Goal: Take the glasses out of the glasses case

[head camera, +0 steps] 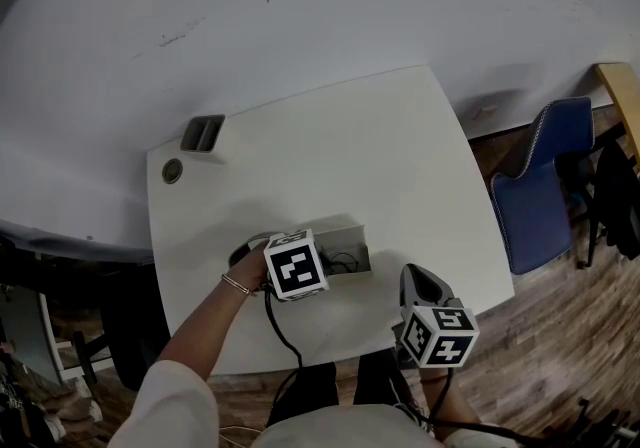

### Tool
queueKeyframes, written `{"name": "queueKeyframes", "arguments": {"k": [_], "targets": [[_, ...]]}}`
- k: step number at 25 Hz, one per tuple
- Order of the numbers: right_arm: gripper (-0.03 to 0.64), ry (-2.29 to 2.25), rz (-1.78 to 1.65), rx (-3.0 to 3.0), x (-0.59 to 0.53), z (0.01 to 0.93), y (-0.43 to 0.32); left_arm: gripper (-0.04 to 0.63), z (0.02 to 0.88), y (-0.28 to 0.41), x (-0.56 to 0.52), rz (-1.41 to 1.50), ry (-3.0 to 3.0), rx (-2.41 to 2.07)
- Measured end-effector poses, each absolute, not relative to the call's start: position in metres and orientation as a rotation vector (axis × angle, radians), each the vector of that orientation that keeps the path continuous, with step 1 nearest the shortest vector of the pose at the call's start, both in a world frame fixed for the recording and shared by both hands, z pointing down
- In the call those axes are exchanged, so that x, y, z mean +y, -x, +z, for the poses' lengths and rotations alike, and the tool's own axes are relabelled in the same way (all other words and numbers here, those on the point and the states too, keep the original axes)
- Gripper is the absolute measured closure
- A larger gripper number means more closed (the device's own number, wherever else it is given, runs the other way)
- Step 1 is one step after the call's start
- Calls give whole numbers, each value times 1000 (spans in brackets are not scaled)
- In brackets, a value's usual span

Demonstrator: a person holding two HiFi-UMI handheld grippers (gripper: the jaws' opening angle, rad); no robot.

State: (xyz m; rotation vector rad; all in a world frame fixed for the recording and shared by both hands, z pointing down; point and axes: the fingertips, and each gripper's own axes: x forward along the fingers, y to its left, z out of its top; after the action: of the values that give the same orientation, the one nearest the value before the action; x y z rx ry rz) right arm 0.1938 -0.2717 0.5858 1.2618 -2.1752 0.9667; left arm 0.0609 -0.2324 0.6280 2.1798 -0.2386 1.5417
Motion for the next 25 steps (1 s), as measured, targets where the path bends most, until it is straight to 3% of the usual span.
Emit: {"name": "queueKeyframes", "arguments": {"k": [25], "targets": [[584, -1257, 944, -2212, -266, 571, -185, 572, 586, -43, -270, 1377, -2377, -677]]}}
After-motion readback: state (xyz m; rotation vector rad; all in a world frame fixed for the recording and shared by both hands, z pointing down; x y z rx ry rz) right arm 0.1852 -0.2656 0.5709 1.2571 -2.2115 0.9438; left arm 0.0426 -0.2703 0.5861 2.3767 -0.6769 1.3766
